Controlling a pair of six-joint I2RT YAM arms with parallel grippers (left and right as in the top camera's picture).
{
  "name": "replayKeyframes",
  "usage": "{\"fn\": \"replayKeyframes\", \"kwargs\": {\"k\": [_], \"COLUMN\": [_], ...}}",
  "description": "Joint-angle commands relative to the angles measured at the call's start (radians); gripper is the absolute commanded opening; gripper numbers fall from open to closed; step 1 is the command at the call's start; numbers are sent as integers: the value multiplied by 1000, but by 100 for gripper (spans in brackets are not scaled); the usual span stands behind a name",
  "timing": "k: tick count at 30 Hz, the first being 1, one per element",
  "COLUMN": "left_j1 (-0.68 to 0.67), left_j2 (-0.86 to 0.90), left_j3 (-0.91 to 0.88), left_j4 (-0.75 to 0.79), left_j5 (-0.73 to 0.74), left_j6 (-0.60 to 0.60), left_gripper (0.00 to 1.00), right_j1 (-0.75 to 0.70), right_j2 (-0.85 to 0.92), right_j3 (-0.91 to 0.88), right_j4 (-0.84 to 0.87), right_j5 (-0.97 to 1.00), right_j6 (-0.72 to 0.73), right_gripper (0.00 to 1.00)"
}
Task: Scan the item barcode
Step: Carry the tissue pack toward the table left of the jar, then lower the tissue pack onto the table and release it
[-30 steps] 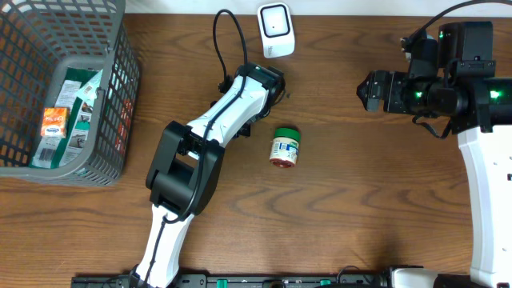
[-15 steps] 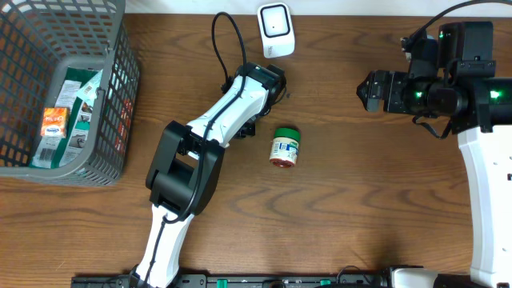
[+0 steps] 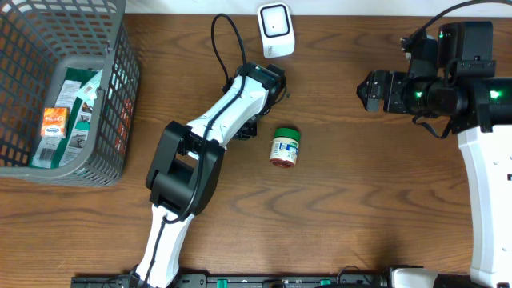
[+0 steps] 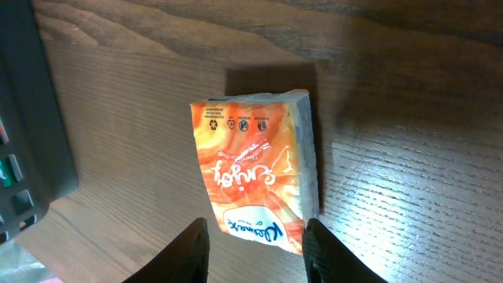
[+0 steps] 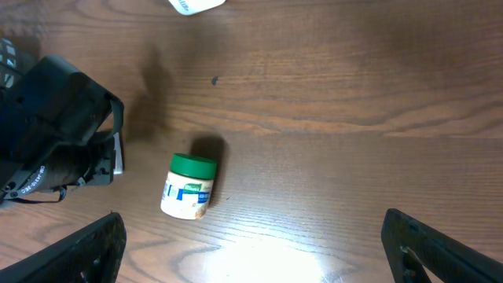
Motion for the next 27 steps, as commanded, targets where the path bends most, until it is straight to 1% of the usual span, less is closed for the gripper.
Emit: {"fn": "replayKeyframes", "kwargs": {"k": [1, 4, 8, 9, 11, 13, 18, 20, 23, 27], "left_j1": [7, 32, 101, 123, 176, 226, 369, 420, 475, 489], "left_j2": [0, -15, -65, -77, -101, -112, -111, -111, -111, -111], "left_j3": [17, 26, 29, 29, 29, 29, 10, -6, -35, -90], "left_j4": [-3, -3, -2, -2, -2, 0, 17, 25, 28, 42], "left_j5": [-4, -3, 4, 22, 113, 240, 658, 796, 892, 890], "left_j6": [17, 16, -3, -3, 6, 59, 303, 402, 494, 531], "left_gripper": [40, 40, 40, 40, 41, 42, 47, 48, 50, 50], "right_j1": [1, 1, 1, 1, 1, 1, 1, 1, 1, 1], "right_j2": [5, 5, 5, 5, 5, 5, 5, 5, 5, 5], "right_j3": [19, 19, 19, 19, 19, 19, 19, 19, 19, 19], "right_j4": [0, 0, 0, 0, 0, 0, 0, 0, 0, 0], "right_j5": [-8, -8, -8, -8, -8, -8, -8, -8, -8, -8], "right_j6": [-15, -14, -15, -14, -14, -14, -14, -14, -14, -14], "right_gripper": [99, 99, 99, 99, 99, 99, 99, 99, 99, 99]}}
